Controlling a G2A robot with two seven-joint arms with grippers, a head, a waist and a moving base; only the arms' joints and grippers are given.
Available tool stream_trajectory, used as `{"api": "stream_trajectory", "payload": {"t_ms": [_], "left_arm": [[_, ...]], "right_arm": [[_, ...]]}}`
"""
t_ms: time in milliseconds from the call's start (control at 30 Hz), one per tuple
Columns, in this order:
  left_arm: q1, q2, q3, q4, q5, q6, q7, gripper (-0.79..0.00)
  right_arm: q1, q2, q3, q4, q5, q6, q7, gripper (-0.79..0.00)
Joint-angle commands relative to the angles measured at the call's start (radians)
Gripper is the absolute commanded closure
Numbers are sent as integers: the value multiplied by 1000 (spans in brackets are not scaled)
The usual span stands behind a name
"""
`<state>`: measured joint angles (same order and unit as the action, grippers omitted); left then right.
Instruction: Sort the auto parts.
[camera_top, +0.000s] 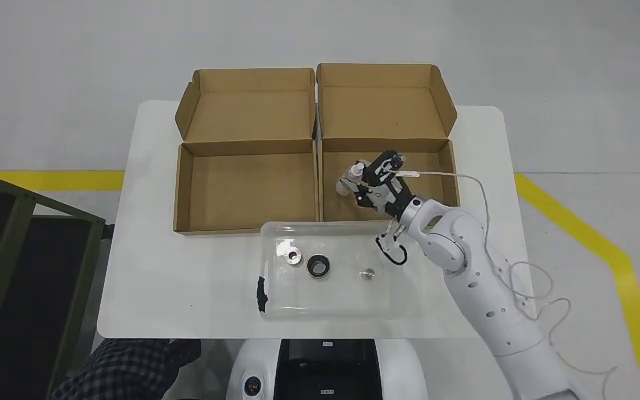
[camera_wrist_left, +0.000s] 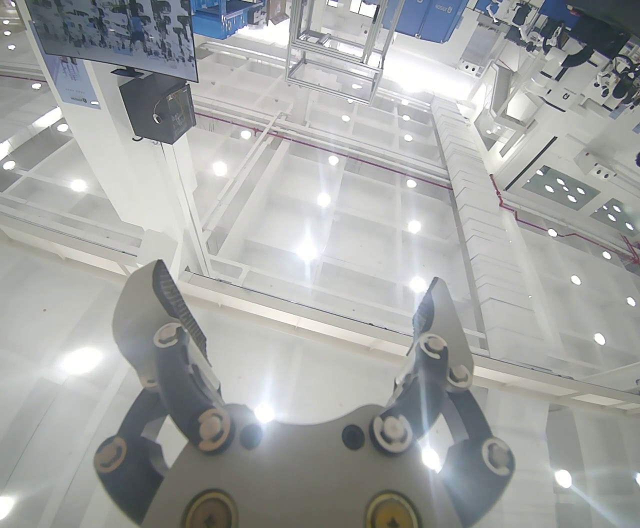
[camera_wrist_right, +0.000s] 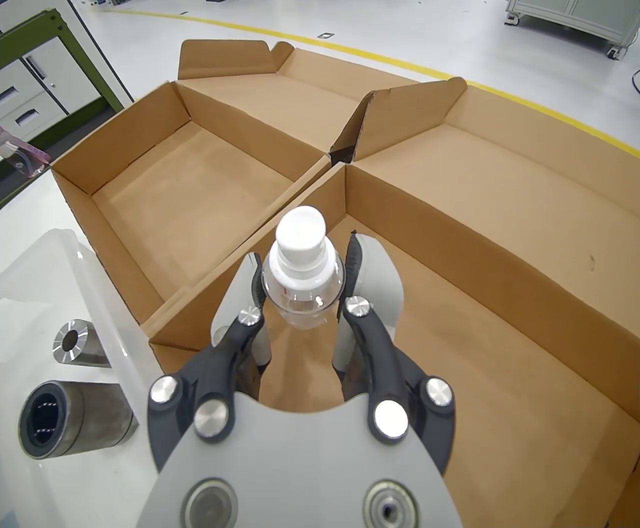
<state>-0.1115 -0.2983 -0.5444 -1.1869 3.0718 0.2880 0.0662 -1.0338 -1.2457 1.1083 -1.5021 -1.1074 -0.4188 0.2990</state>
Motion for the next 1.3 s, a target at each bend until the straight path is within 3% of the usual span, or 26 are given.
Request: {"api": "stream_trajectory", "payload": {"t_ms": [0,100,367,467,500,533,567,900,1267], "left_arm": [[0,0,0,0,0,0,0,-785],[0,0,0,0,0,0,0,-785],[0,0,0,0,0,0,0,-785],[0,0,0,0,0,0,0,-785],[0,0,0,0,0,0,0,-785],[0,0,0,0,0,0,0,-785],[0,0,0,0,0,0,0,-785],[0,0,0,0,0,0,0,-785],[0,0,0,0,0,0,0,-785]], "right_arm": [[7,-2,-6,4,-2,5,11,0],[19,-4,-16,15,-10,10,27,-3],[29,-10,-35,50,-13,27,26,-108],[32,-11,-38,55,-12,25,24,-385],[32,-12,-40,54,-13,25,25,-600],[33,-12,-40,53,-13,26,25,-720],[34,-13,-41,53,-14,26,25,-785],[25,-10,-31,-4,-36,23,20,-785],[-25,12,44,-216,-44,-58,62,-785]]}}
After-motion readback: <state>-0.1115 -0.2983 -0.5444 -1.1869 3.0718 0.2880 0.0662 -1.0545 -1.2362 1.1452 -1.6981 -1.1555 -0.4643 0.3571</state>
